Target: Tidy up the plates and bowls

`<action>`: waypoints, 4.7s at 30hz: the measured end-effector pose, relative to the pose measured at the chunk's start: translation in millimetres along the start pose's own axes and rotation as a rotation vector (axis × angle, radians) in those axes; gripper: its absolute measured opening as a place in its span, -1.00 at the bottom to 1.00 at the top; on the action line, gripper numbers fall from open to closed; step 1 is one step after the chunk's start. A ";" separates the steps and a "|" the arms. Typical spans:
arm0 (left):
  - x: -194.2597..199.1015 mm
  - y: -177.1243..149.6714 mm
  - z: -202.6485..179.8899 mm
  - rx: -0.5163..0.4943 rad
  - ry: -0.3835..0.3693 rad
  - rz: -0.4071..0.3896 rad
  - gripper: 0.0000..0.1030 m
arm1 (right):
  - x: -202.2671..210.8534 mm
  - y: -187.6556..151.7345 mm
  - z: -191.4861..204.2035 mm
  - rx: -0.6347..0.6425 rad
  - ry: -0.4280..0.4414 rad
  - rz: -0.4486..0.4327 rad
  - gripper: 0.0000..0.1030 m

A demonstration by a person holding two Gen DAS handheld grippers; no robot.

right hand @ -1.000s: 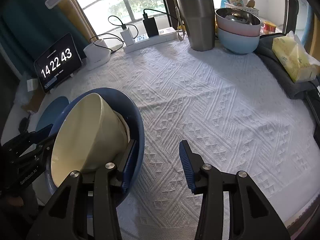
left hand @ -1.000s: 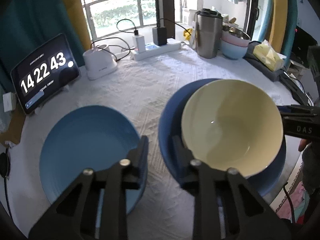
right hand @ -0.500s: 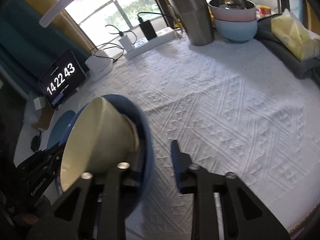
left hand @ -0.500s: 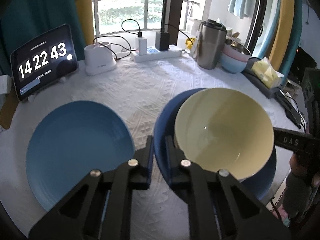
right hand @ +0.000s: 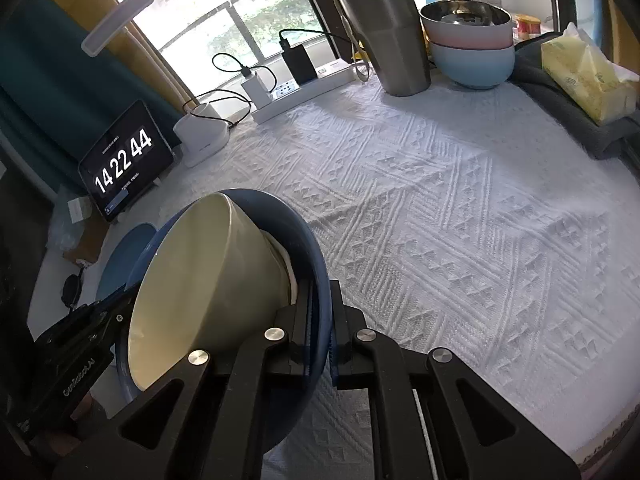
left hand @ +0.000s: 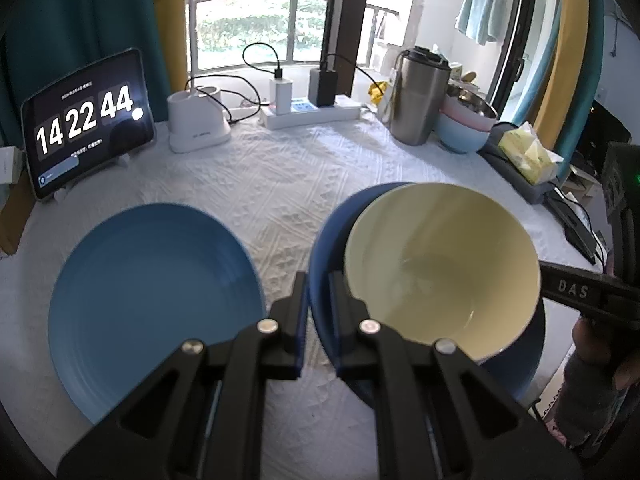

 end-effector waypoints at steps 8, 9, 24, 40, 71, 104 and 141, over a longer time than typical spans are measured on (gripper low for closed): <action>2.0 2.7 -3.6 -0.002 -0.018 -0.002 -0.84 | 11.5 6.5 1.2 -0.001 0.001 -0.024 -0.86; 2.4 2.7 -3.5 -0.002 -0.020 -0.002 -0.84 | 12.4 6.7 0.5 -0.003 0.001 -0.025 -0.86; 21.8 14.5 -3.1 0.008 -0.033 -0.046 -0.84 | 25.9 15.3 9.8 -0.010 0.024 -0.051 -0.86; 36.9 25.9 18.4 0.033 -0.033 -0.086 -0.84 | 28.9 23.7 37.3 0.016 0.036 -0.054 -0.86; 47.2 27.0 114.2 0.164 0.033 -0.114 -0.84 | -18.9 35.7 125.1 0.133 0.081 -0.001 -0.85; 19.0 0.5 213.5 0.287 0.124 -0.046 -0.84 | -110.9 21.6 198.3 0.197 0.127 0.130 -0.85; 0.7 3.5 216.0 0.234 0.233 -0.032 -0.67 | -130.7 23.5 194.1 0.227 0.051 0.125 -0.80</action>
Point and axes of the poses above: each gripper's, at about its wrist camera, not at the fingertips, and x roughly against the way its jaws point, z to its left, y to its top, the point moved 9 cm from there along -x, roughly the way its jaws point, and after that the axes turned 14 degrees about y, right-handed, at the moved point
